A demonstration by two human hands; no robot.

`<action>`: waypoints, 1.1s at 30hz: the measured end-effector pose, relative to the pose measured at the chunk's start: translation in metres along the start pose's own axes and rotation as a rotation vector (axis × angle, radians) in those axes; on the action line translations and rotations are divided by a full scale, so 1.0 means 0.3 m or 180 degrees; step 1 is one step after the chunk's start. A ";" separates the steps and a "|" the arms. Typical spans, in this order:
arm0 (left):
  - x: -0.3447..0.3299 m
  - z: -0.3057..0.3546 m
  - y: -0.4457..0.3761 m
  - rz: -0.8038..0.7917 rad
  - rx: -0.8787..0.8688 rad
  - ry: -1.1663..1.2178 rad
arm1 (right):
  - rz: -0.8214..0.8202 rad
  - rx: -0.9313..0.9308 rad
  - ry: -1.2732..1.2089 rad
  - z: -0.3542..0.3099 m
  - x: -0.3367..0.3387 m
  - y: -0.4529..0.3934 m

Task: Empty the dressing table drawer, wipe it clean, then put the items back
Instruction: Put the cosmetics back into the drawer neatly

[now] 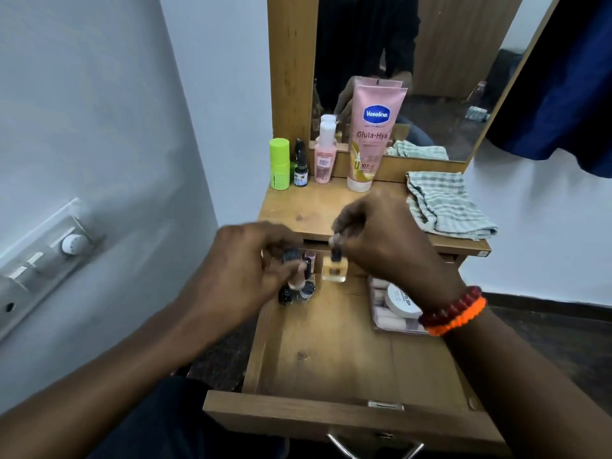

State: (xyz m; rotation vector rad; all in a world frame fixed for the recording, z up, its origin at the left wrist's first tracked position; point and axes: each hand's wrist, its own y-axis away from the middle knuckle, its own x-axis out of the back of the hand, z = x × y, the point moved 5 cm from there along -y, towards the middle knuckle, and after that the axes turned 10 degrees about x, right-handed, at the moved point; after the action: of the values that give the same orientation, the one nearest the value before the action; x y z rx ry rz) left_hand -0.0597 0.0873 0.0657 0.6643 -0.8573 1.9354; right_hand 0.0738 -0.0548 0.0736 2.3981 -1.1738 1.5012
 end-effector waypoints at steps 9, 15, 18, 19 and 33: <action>-0.195 -0.128 0.088 -0.0414 0.0093 -0.0604 | -0.0190 -0.0079 -0.0385 0.054 -0.242 0.143; -0.220 -0.162 0.082 -0.0375 0.0136 -0.0802 | -0.0242 0.0101 -0.0459 0.049 -0.301 0.132; -0.231 -0.163 0.078 -0.0361 0.0118 -0.0896 | -0.0206 0.0090 -0.0484 0.055 -0.313 0.121; -0.233 -0.162 0.079 -0.0361 0.0104 -0.0902 | -0.0174 0.0077 -0.0475 0.056 -0.314 0.119; -0.216 -0.157 0.082 -0.0307 0.0028 -0.0791 | -0.0260 -0.0049 -0.0360 0.043 -0.260 0.124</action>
State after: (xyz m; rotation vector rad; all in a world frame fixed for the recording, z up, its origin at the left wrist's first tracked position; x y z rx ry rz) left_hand -0.0570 0.0821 -0.0178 0.9487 -0.9505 1.7950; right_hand 0.0418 -0.0429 -0.0070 2.5172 -1.0886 1.3447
